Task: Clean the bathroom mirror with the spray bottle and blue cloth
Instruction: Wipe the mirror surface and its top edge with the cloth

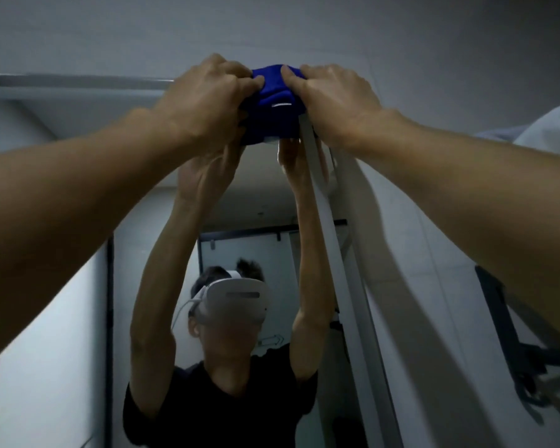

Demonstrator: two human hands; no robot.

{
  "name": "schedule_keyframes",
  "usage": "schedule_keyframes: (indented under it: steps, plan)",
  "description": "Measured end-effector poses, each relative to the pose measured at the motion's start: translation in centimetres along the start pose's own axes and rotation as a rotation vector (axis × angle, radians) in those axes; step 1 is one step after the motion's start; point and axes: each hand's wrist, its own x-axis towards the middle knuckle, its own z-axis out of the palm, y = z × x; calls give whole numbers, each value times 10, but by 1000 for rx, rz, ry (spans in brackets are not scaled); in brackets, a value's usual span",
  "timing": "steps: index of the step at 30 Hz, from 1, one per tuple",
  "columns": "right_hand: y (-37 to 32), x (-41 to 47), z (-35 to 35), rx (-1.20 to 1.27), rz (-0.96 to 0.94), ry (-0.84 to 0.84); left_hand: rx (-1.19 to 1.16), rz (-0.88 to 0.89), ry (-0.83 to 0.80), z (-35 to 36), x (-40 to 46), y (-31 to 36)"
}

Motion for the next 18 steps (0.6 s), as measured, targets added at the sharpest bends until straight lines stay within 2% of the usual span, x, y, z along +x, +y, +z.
schedule_keyframes:
  steps: [4,8,12,18]
  plan:
    - [-10,-32,-6,-44,27,-49,25,33,-49,-2,-19,14]
    - [-17,-70,-10,73,74,-18,7,103,-63,-7,-47,35]
    - [-21,-114,-12,72,-28,-121,-30,133,-56,-12,-83,58]
    - [-36,-183,-20,192,-26,-231,-137,88,-119,-13,-149,107]
